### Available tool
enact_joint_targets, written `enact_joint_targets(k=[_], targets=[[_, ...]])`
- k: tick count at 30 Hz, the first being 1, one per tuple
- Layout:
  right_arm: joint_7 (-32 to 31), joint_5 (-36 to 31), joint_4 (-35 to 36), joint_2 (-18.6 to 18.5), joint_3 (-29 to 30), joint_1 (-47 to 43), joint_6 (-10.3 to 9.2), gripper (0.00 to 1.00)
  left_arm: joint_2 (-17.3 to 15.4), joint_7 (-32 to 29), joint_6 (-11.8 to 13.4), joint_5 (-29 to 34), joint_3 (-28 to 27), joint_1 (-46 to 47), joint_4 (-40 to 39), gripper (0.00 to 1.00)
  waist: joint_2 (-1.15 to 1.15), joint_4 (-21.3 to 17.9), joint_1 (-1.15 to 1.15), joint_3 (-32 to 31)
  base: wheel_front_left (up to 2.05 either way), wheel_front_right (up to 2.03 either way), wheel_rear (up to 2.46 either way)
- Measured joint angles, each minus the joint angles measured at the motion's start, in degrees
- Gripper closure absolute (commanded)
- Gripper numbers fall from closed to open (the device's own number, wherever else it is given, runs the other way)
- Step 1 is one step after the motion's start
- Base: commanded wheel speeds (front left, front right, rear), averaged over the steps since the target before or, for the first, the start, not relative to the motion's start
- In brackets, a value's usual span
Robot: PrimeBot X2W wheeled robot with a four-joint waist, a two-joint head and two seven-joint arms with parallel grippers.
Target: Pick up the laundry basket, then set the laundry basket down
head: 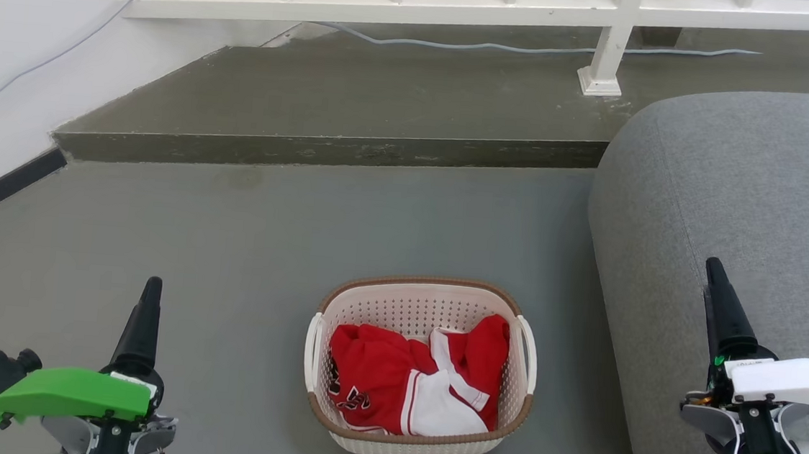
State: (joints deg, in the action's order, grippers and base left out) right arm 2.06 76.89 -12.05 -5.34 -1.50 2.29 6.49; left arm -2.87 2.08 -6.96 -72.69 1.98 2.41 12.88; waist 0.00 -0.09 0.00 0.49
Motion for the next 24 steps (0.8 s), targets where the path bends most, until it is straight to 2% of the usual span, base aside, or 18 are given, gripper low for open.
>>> enact_joint_targets(k=[8,18,24], targets=[[1.51,-5.52,0.02,-1.31,-1.92,0.32,0.0,0.0,-0.21,1.32,0.0,6.71,1.59,0.39,-0.74,0.0,0.0,0.02,0.0,-0.02,0.0,0.0,0.0],[3.19,-16.42,-0.42,-4.21,-5.14,1.01,0.0,0.0,-1.05,3.08,-0.01,17.15,3.09,1.07,-1.34,0.0,0.0,0.04,0.0,-0.06,0.0,0.0,0.0],[4.05,-22.02,-0.38,-4.36,-6.38,2.06,-0.6,0.0,-1.33,4.12,0.0,23.82,3.88,1.12,-1.81,0.0,0.0,-0.08,0.0,-0.07,0.0,0.0,0.0]])
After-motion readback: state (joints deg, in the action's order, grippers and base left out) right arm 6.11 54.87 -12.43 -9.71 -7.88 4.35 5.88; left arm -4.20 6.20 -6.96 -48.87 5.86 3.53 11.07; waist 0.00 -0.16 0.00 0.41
